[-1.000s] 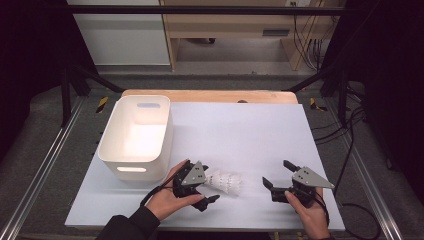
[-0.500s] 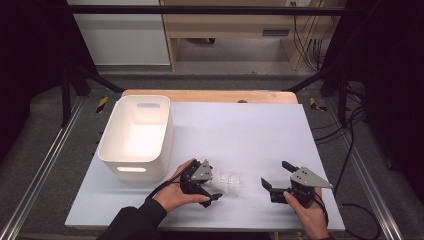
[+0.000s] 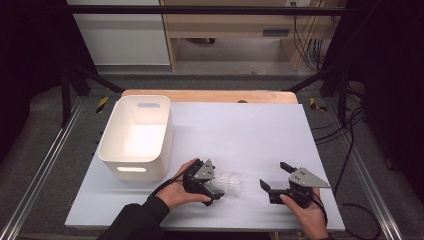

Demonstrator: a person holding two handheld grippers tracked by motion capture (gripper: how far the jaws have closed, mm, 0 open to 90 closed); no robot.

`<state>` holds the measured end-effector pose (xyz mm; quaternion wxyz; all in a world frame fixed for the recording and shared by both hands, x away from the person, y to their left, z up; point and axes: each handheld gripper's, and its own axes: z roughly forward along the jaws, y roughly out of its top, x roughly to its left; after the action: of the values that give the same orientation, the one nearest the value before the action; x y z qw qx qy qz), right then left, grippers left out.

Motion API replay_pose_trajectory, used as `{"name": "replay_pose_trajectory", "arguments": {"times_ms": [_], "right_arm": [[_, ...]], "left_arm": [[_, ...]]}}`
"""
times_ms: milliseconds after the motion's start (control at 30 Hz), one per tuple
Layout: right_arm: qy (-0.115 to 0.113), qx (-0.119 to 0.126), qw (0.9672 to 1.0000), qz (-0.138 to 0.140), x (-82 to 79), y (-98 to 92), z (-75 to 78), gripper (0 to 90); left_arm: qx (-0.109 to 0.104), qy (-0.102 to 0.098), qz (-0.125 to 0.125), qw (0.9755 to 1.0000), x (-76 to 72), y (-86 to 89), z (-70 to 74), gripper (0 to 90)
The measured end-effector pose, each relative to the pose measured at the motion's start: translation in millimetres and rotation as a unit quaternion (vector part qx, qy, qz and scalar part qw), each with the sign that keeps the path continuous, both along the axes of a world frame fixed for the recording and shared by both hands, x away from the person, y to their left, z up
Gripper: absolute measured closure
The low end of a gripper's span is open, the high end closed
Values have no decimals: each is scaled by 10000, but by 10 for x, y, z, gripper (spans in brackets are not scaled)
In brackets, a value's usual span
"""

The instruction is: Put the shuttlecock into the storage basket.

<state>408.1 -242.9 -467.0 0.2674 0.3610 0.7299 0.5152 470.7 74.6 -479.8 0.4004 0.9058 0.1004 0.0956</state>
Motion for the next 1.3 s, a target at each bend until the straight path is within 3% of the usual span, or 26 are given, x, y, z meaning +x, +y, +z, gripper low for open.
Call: {"name": "replay_pose_trajectory", "arguments": {"times_ms": [1300], "right_arm": [[40, 6, 9999, 96, 2, 19, -12, 51]], "left_arm": [[-22, 1, -208, 9998, 8, -279, -40, 64]]}}
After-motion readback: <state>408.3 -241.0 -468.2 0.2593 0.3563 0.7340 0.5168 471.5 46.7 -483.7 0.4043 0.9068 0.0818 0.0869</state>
